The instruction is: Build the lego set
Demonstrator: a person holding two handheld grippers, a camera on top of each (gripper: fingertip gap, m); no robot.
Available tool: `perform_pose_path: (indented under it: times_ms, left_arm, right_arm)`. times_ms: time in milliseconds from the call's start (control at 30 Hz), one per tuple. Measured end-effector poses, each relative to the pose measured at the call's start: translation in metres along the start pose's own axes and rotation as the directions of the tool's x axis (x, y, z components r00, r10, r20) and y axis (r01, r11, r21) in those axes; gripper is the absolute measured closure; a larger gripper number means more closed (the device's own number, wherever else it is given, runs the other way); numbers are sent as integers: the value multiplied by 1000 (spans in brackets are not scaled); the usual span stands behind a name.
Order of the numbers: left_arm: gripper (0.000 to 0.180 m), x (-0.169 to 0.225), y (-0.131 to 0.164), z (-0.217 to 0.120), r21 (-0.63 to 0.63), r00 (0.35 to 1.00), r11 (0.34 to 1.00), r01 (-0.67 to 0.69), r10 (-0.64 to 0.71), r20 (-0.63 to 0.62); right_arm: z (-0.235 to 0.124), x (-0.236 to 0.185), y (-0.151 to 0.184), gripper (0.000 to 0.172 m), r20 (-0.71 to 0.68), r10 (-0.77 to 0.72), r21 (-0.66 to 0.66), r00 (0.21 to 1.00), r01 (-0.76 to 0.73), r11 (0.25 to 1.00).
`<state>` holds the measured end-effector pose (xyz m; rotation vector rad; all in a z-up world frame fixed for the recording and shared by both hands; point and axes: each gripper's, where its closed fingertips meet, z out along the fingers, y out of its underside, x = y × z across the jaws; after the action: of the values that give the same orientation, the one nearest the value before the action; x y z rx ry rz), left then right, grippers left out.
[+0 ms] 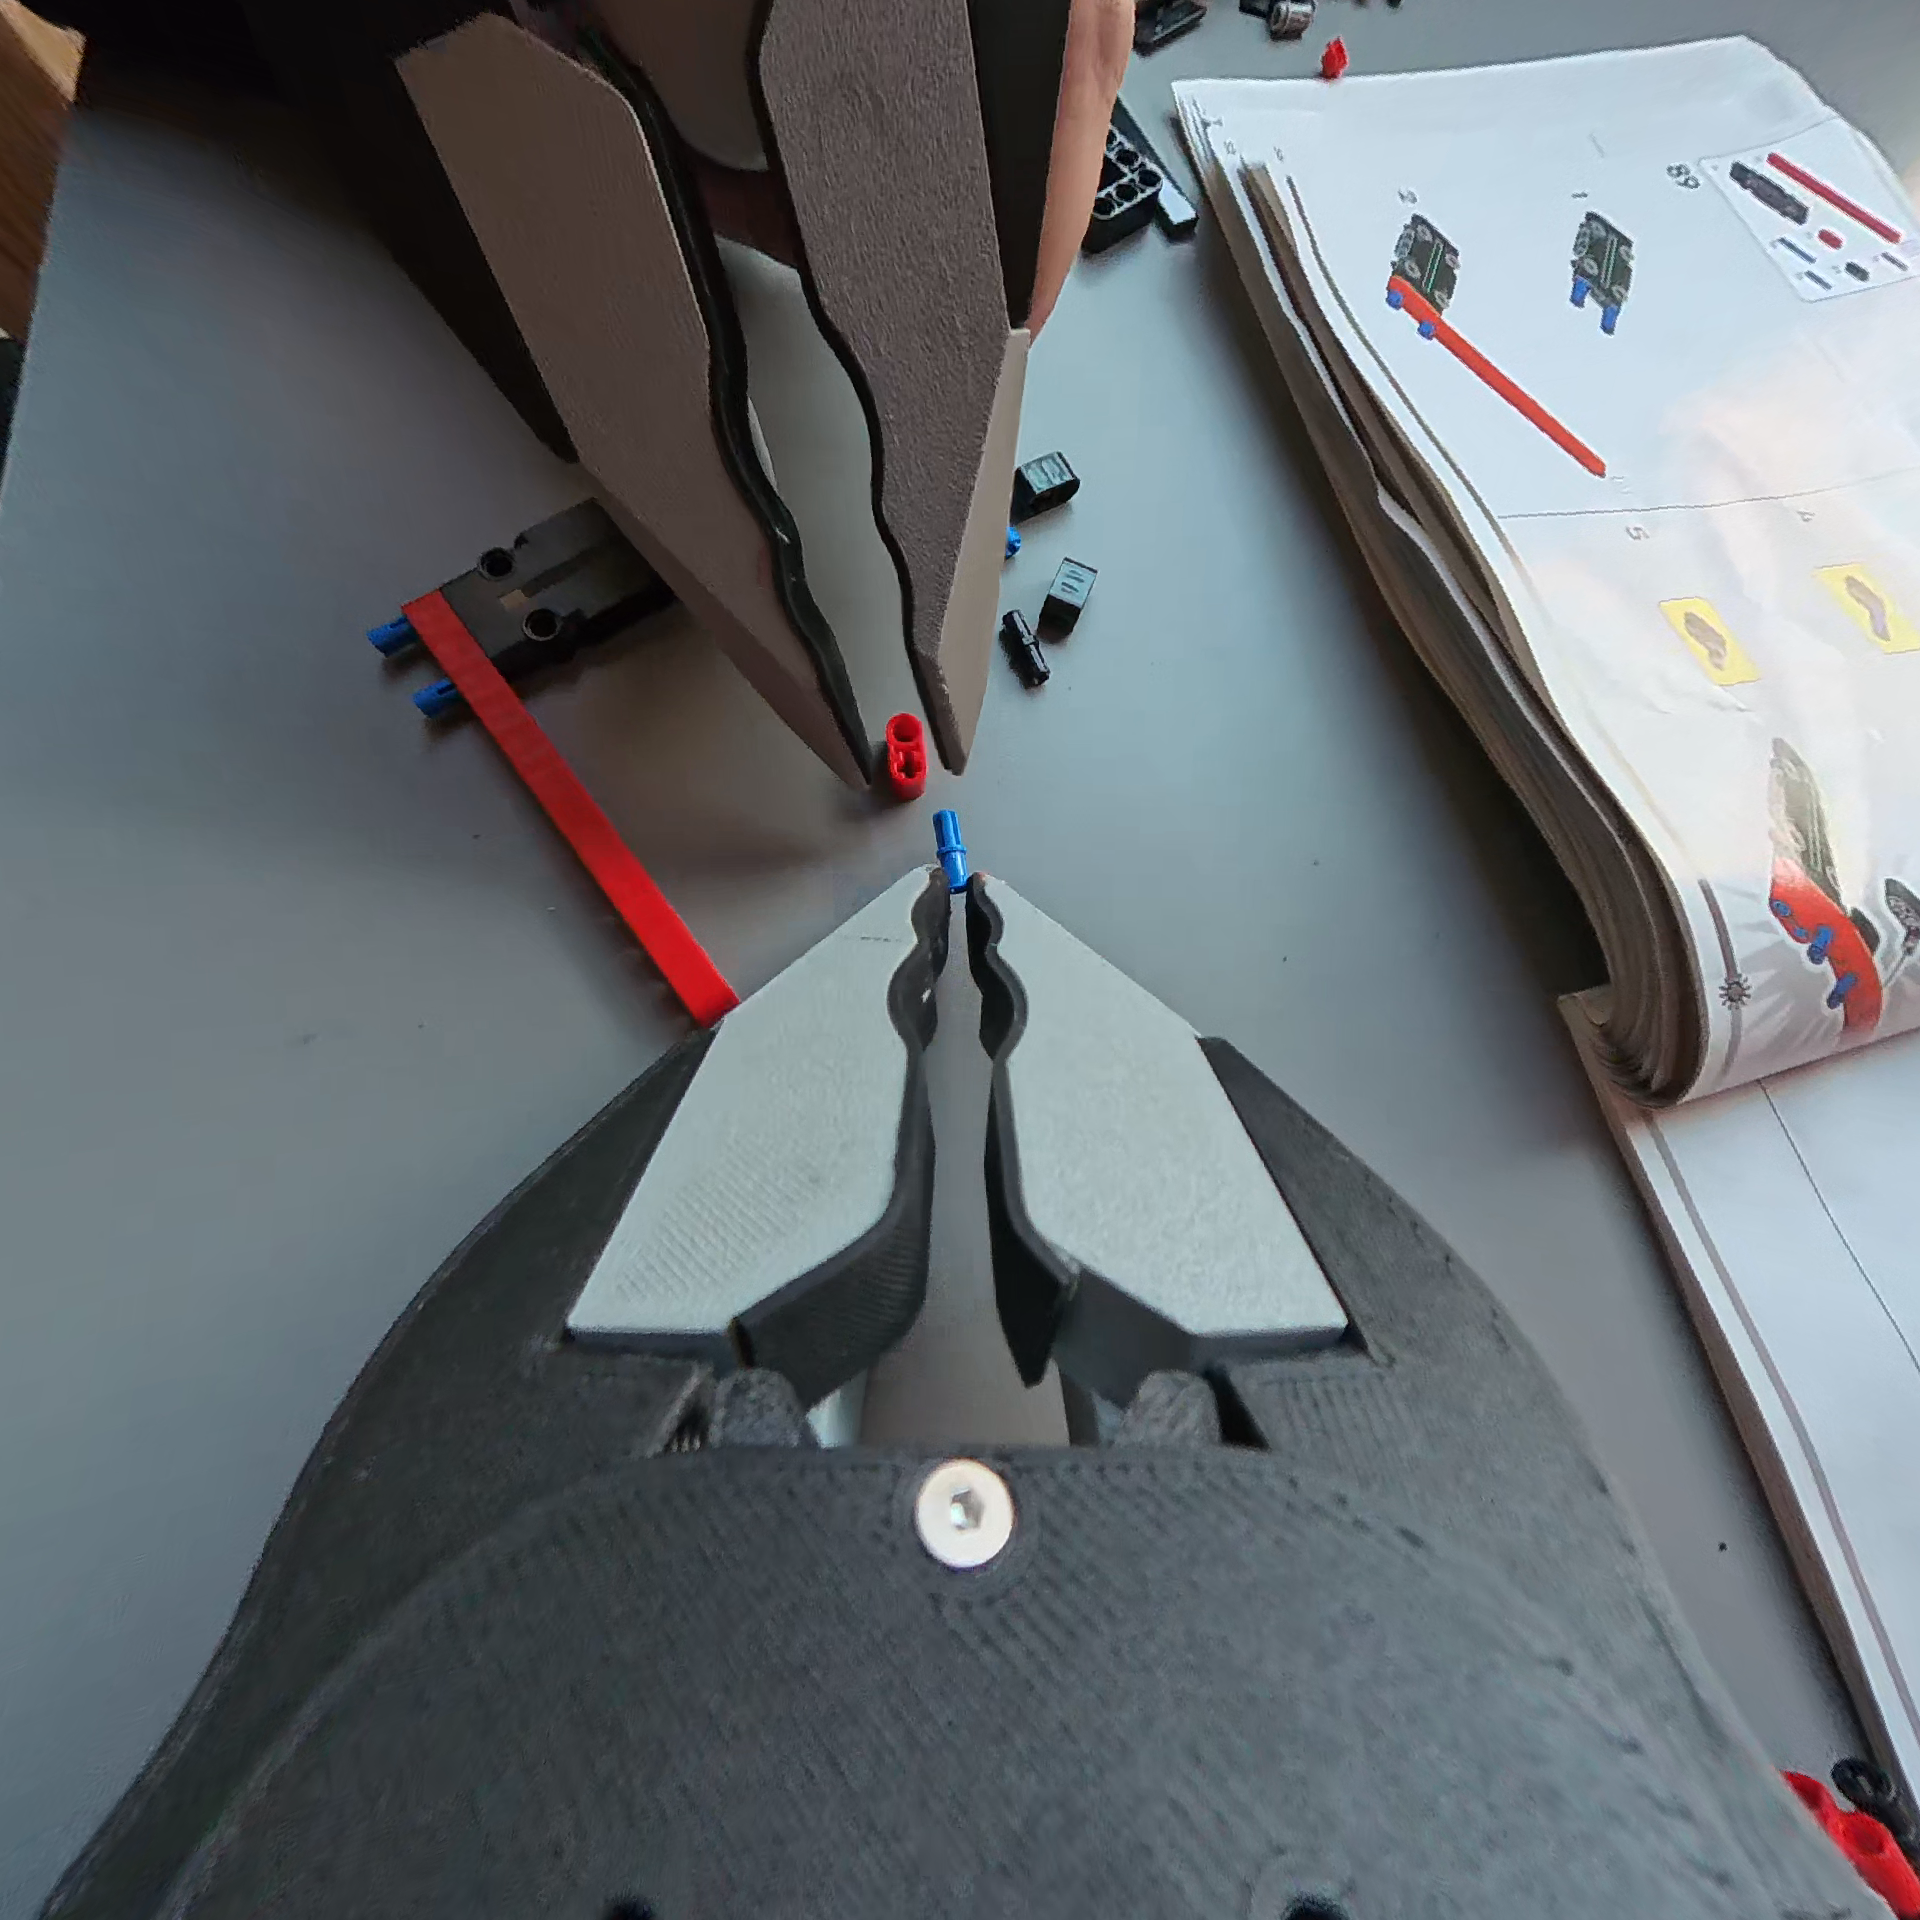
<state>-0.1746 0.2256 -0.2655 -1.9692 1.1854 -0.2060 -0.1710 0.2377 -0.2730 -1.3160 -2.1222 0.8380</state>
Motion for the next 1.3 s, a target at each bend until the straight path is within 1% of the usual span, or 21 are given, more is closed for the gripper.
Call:
perform_pose_path:
  times_ms: [133,300,367,567,667,767,867,967,1133,1233,1267,1300]
  left_arm:
    - [170,-5,-3,0,8,999,1000,-13,13,38]
    - [171,-4,-6,0,20,999,1000,-16,15,44]
    - [177,-4,-8,-1,27,999,999,-27,25,48]
    - [178,-6,-13,-4,60,999,998,-22,19,51]
    - [178,-12,-22,-12,127,998,992,-8,0,66]
    - [178,-18,-35,-24,220,996,975,16,-34,82]
    - [178,-22,-51,-38,333,994,943,28,-60,88]
    - [178,-26,-67,-56,445,992,895,19,-74,106]
    - [179,-25,-81,-74,556,992,827,77,-117,37]
    - [178,-22,-87,-81,602,993,793,95,-118,-1]
    - [178,-21,-89,-83,614,993,784,95,-116,-6]
    - [178,-20,-90,-85,619,993,779,96,-114,-9]
  right_arm:
    - [-2,-1,-5,172,4,4,22,1000,-4,1000]
    - [-4,-4,-13,172,15,7,56,1000,-8,998]
    - [-4,-4,-14,172,18,9,58,1000,-10,998]
    - [-8,-3,-18,172,18,24,92,1000,-26,995]
    - [-17,0,-28,172,8,40,158,999,-41,987]
    - [-31,4,-43,171,-8,46,261,999,-42,964]
    - [-48,3,-59,167,9,46,373,999,-46,926]
    - [-63,-4,-73,167,62,42,463,997,-66,884]
    - [-80,-7,-89,172,97,51,568,994,-98,817]
    - [-84,-9,-94,172,124,59,595,991,-121,795]
    - [-85,-11,-95,168,129,46,602,991,-115,790]
    - [-85,-12,-97,168,133,37,611,990,-111,784]
